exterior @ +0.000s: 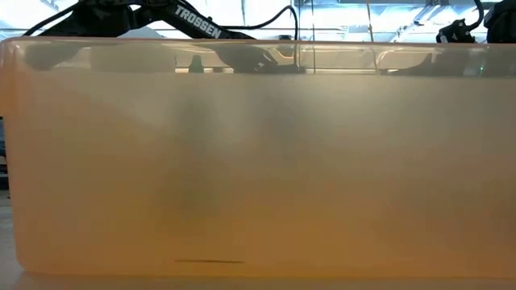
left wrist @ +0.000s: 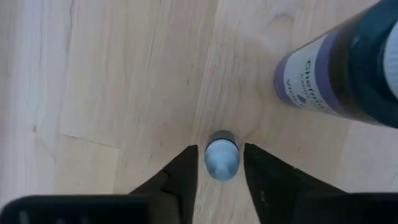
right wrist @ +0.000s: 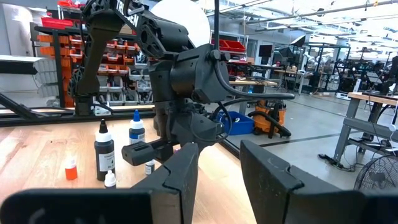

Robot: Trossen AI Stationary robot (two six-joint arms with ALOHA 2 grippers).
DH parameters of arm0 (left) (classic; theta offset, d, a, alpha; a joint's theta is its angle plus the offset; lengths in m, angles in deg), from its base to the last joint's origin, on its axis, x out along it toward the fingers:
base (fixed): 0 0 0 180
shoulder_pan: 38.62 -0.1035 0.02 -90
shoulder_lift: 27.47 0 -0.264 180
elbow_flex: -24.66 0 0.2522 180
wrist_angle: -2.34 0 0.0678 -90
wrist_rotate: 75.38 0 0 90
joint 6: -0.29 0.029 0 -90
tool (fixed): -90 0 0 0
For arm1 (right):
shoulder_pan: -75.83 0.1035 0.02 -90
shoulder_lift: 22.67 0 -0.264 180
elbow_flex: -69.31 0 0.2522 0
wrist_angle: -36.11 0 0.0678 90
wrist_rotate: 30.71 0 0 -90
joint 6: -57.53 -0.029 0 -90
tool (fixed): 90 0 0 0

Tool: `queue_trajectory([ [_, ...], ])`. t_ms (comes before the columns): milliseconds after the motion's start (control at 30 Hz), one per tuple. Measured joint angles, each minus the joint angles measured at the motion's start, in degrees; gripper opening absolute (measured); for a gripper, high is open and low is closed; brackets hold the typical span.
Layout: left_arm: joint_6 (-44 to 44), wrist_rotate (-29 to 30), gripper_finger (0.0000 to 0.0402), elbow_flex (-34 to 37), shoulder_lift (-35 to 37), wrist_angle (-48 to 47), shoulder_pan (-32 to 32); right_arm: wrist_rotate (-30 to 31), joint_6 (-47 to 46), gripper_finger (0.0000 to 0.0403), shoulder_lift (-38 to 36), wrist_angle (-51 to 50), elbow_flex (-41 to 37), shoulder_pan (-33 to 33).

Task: Pick & Place food coloring
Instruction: Put the small black food coloring bottle into the orange container

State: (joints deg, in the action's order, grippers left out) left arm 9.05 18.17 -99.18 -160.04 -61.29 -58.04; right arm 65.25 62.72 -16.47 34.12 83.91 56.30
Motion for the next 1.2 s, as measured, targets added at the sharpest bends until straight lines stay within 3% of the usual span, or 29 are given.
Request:
queue_trajectory([
  [233, 0.0, -0.1, 0.0057, 0.0, 0.0, 0.0, 0.0, 0.0, 0.0, 0.011, 0.0, 0.0, 0.0, 0.0],
  [533, 0.4, -0.8, 0.0056, 0.0, 0.1, -0.9, 0.1, 0.0, 0.0, 0.011, 0.0, 0.0, 0.0, 0.0],
  [767, -1.0, -0.3, 0.0056, 0.0, 4.2, -9.1, 1.8, 0.0, 0.0, 0.011, 0.0, 0.0, 0.0, 0.0],
  [967, -3.3, 5.0, 0.0056, 0.0, 11.4, -14.1, 7.8, 0.0, 0.0, 0.011, 0.0, 0.0, 0.0, 0.0],
  [1200, -8.0, 5.1, 0.0056, 0.0, 17.4, -18.0, 20.3, 0.0, 0.0, 0.011, 0.0, 0.0, 0.0, 0.0],
])
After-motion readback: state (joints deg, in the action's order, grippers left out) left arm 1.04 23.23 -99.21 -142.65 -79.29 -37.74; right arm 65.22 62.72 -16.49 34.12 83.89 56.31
